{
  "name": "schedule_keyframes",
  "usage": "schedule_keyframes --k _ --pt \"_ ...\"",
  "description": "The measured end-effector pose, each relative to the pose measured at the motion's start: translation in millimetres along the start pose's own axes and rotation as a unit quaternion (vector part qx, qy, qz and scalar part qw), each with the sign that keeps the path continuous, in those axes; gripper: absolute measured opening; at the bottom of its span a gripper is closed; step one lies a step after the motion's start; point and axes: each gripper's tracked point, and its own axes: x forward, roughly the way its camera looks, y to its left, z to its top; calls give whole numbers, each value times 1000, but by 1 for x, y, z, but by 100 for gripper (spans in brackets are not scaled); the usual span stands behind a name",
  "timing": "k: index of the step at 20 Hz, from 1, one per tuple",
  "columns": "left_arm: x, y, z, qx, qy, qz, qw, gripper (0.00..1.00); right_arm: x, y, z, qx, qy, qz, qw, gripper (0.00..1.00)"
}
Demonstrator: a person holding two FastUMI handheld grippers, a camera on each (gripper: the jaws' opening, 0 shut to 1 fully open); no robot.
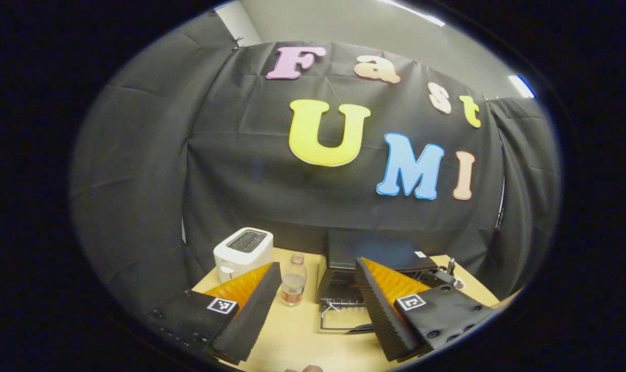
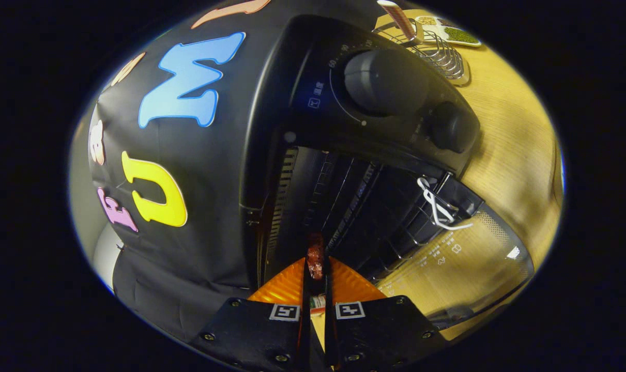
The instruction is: Open the electric oven with the left hand, put the food in, and close the electric oven.
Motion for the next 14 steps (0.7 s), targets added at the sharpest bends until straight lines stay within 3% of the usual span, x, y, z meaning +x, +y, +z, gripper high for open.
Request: schedule_keyframes --k 2,4,5,7,8,9,10,14 --pt "0 5 3 7 -6 4 1000 100 13 -12 -3 -15 -3 -35 999 11" --pt "-3 8 2 4 -5 7 1000 92 14 -14 9 -38 -26 -65 997 11" --pt "-5 7 1 2 -5 6 1000 96 13 -13 7 -57 -27 -72 995 11" --pt "-4 3 -2 2 -3 5 1000 96 9 -23 12 -106 -34 -101 989 11" --pt "-4 0 -2 3 -3 2 1000 92 7 -31 16 -128 -37 -122 984 17" --pt "-6 -3 2 5 -5 1 1000 92 6 -30 20 -137 -42 -128 981 21" --pt "-6 -7 5 8 -8 0 1000 100 4 -34 24 -146 -46 -148 977 26" --pt "-5 -26 4 13 -8 -9 1000 96 -9 -34 25 -219 -34 -177 959 47"
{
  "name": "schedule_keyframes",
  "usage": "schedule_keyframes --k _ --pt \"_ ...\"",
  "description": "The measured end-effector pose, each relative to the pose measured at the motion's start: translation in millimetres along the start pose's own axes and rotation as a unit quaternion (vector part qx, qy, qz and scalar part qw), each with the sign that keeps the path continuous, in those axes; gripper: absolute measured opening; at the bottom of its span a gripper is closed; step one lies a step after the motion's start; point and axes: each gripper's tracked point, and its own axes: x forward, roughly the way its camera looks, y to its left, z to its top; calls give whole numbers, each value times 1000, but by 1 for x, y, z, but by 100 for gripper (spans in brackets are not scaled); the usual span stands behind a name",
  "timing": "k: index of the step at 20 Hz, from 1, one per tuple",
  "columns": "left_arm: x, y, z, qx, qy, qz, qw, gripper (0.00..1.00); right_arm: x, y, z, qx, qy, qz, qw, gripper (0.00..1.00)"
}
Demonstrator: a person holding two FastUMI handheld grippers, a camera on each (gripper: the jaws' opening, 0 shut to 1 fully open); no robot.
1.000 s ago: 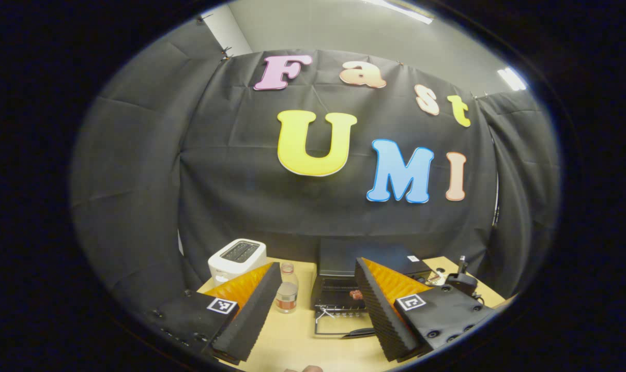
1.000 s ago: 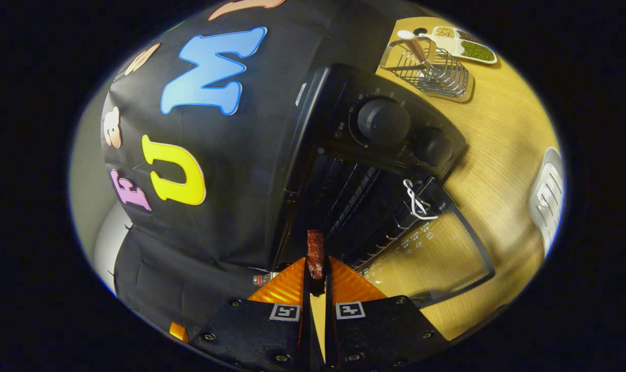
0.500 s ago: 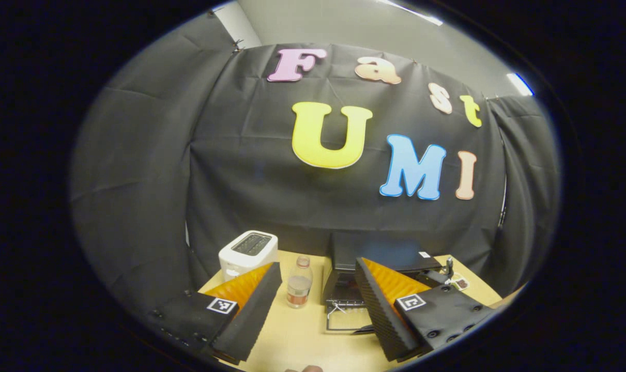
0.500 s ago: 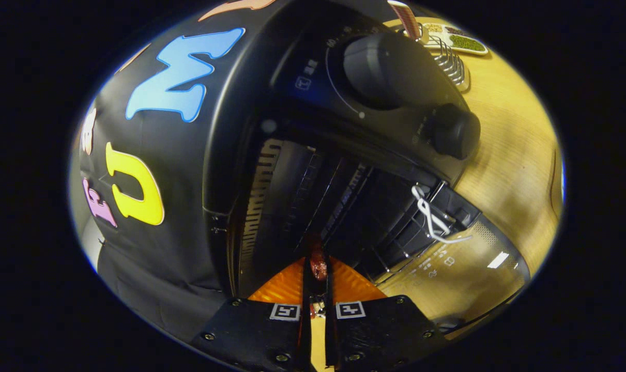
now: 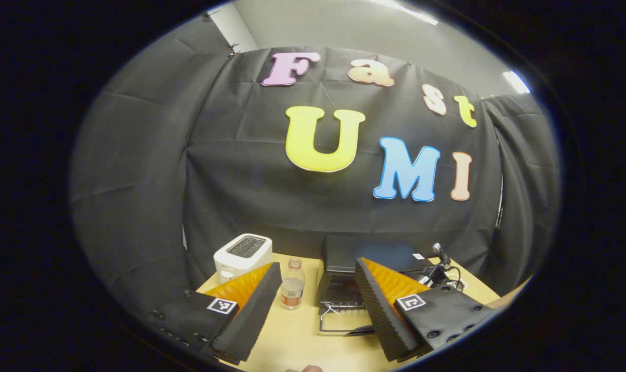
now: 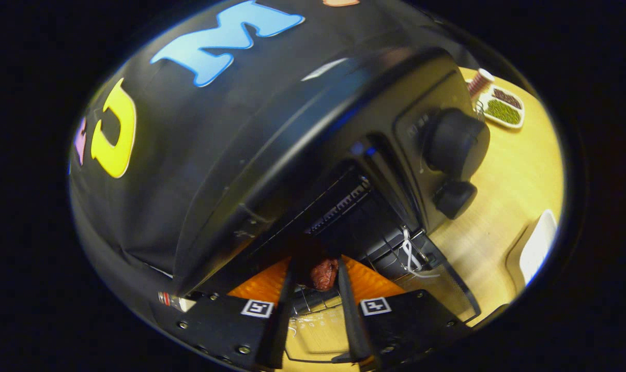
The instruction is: Open the electric oven with the left hand, put the food in, and close the electric oven.
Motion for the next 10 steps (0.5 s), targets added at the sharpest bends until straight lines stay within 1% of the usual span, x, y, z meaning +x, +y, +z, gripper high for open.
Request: schedule_keyframes --k 1,2,3,5,7,9,10 --pt "2 -6 3 0 -3 -4 1000 100 -10 0 4 -31 -7 -7 999 53" --pt "5 -11 6 3 -8 -3 1000 96 -15 -4 6 -67 -16 -15 998 67" --pt "9 -16 5 5 -9 0 1000 100 -40 -2 12 -94 -24 -12 995 85" --pt "14 -32 9 -1 -12 -2 1000 100 -74 0 24 -159 -46 4 986 87" --pt "20 -50 10 -2 -13 -9 1000 95 -119 -3 41 -225 -75 15 971 87" --pt "26 -71 12 4 -19 -16 1000 92 -163 -6 61 -262 -112 29 958 87" --pt "28 -82 13 7 -21 -20 1000 92 -185 -8 72 -274 -128 35 953 87"
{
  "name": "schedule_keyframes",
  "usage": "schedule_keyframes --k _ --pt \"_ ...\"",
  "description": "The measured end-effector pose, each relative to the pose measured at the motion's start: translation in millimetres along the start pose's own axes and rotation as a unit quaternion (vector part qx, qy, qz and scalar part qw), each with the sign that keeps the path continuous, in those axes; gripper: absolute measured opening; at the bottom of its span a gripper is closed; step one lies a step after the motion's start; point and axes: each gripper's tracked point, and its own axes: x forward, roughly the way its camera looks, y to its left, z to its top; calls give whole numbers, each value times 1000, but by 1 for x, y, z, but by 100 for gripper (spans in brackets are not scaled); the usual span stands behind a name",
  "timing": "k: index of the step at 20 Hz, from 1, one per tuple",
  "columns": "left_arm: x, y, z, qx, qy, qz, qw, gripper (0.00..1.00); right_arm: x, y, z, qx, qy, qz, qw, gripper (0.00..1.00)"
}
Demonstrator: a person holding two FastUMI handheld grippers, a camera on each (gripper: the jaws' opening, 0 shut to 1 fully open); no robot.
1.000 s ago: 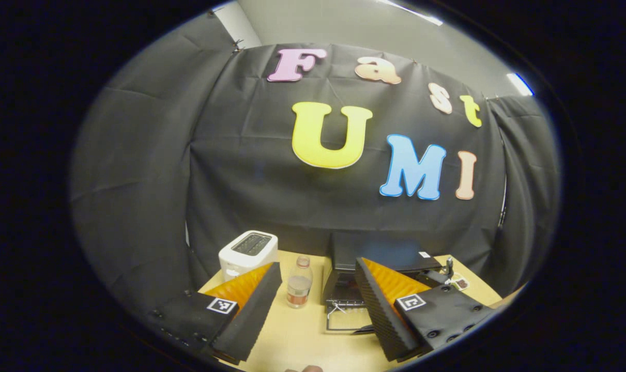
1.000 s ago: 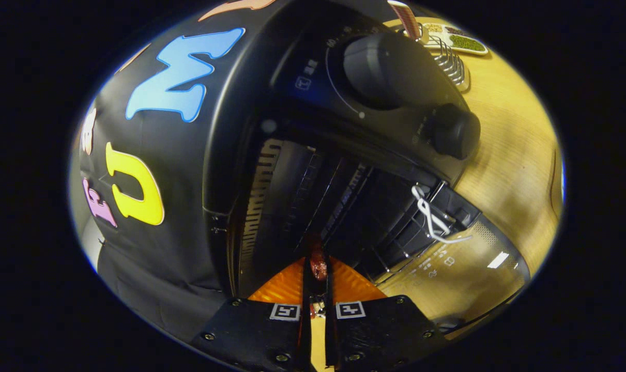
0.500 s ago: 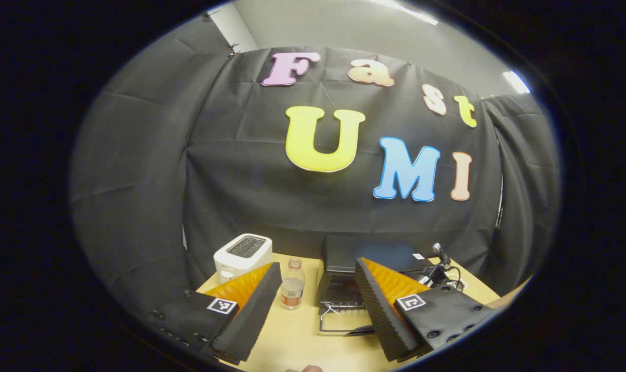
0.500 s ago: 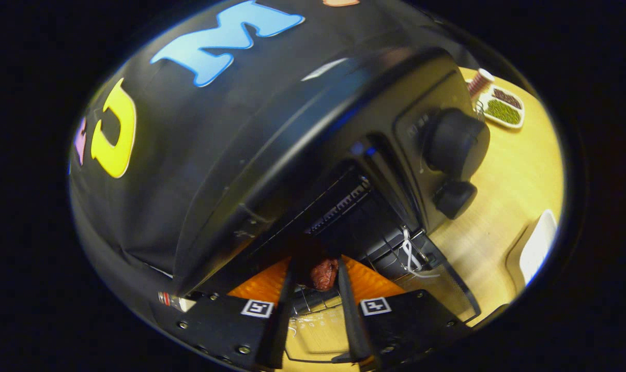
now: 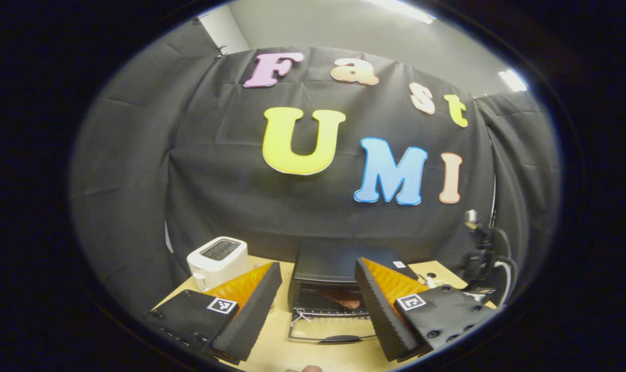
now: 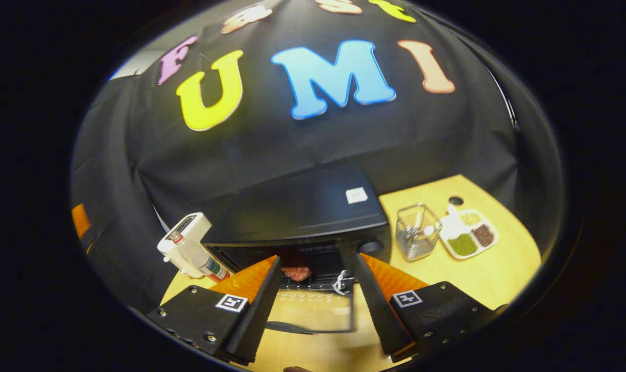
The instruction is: Open the electric oven with the left hand, put the food in, and close the electric oven.
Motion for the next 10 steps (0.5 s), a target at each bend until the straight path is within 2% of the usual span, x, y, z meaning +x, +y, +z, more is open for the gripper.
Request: schedule_keyframes --k 5,7,10 --pt "3 -58 3 19 -10 -20 1000 92 -72 -59 73 -31 -84 -31 995 87" --pt "2 -76 9 30 -23 -23 999 100 -101 -82 99 -44 -121 -51 990 87" --pt "-2 -99 16 38 -31 -28 998 99 -129 -98 130 -60 -165 -65 982 86"
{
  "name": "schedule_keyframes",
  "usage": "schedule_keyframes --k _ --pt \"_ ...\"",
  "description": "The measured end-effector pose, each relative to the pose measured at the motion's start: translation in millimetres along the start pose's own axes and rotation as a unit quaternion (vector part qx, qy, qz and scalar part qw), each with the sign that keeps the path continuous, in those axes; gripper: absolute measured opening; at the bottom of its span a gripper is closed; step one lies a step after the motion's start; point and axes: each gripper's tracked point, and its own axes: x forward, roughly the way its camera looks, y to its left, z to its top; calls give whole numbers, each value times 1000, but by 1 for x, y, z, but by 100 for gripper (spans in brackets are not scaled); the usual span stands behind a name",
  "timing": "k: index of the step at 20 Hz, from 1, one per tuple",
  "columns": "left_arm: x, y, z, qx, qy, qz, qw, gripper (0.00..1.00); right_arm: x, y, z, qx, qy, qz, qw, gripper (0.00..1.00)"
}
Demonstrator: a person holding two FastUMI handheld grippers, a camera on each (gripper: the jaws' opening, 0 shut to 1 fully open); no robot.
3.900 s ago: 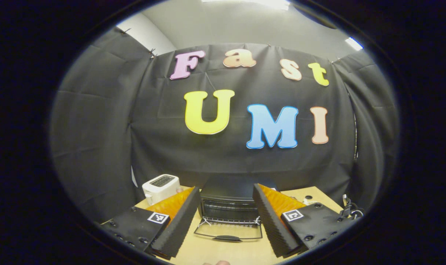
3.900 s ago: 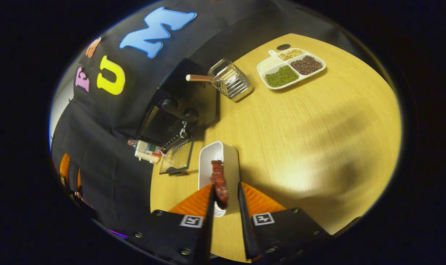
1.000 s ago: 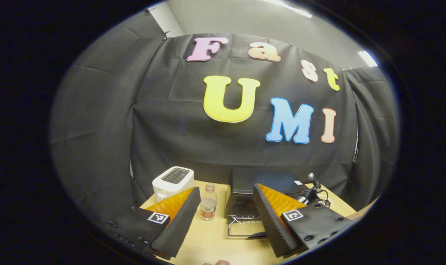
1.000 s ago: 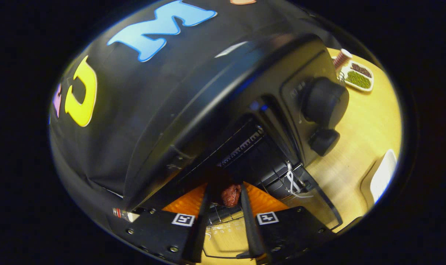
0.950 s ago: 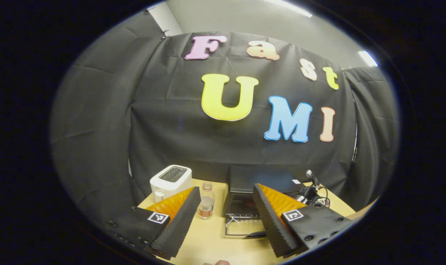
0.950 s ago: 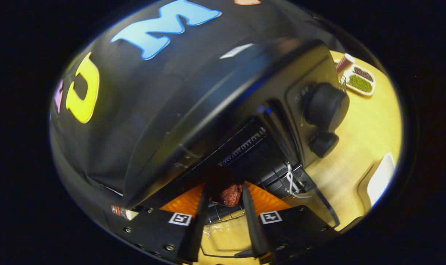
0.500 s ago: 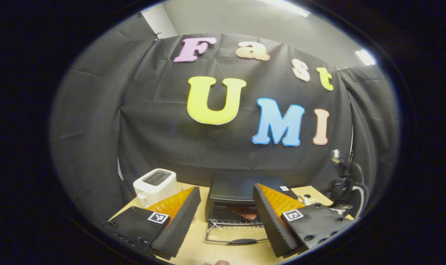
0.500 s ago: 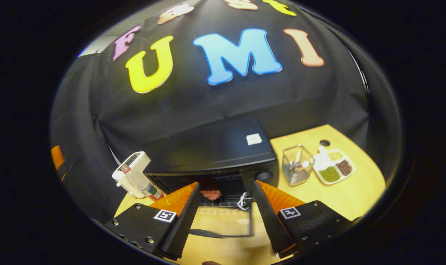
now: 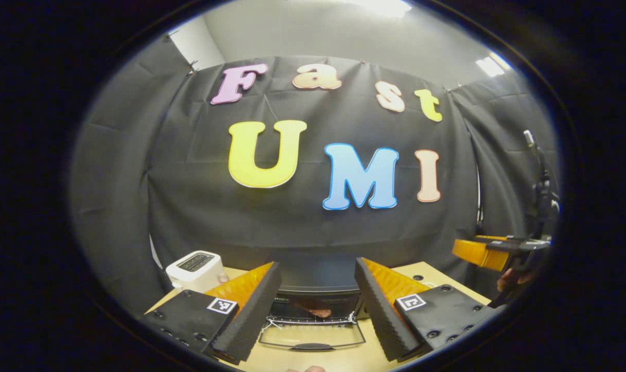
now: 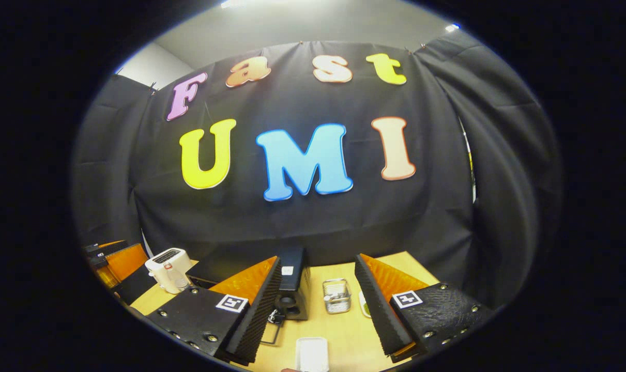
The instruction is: Open the electric oven with the left hand, put the food in, and close the electric oven.
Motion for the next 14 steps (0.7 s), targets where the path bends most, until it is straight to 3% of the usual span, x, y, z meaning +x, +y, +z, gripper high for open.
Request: schedule_keyframes --k 8,9,12,14 --pt "2 -29 -3 6 8 -10 1000 92 -21 -15 31 -2 -51 -6 999 87" --pt "3 -29 -7 5 13 -9 1000 100 -22 -18 31 -6 -54 -6 999 86" --pt "5 -28 -24 0 38 -5 999 92 -27 -17 37 -19 -65 -1 998 87" --pt "7 -29 -39 6 56 -7 998 94 -31 -16 42 -26 -74 0 997 87"
